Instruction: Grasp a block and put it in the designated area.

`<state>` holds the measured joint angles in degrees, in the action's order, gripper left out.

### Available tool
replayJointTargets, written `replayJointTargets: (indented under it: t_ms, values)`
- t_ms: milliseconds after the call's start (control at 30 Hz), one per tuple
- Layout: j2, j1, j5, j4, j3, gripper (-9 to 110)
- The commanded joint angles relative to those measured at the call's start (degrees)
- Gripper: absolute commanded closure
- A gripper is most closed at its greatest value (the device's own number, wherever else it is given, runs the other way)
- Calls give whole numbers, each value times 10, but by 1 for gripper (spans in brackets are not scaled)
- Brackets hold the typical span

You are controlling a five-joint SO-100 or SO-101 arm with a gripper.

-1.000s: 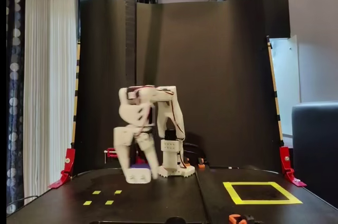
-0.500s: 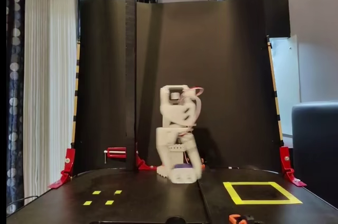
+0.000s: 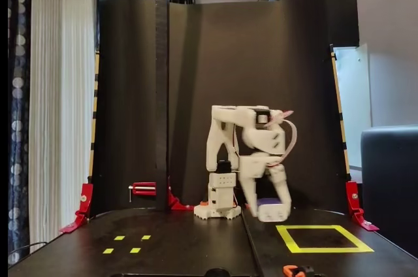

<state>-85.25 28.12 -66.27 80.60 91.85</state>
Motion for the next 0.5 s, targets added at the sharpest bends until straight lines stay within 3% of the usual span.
replayJointTargets:
  t_ms: [0,467]
  values:
    - [-32,37,22,-1,5,82]
    - [-20,179,126,-37,34,82]
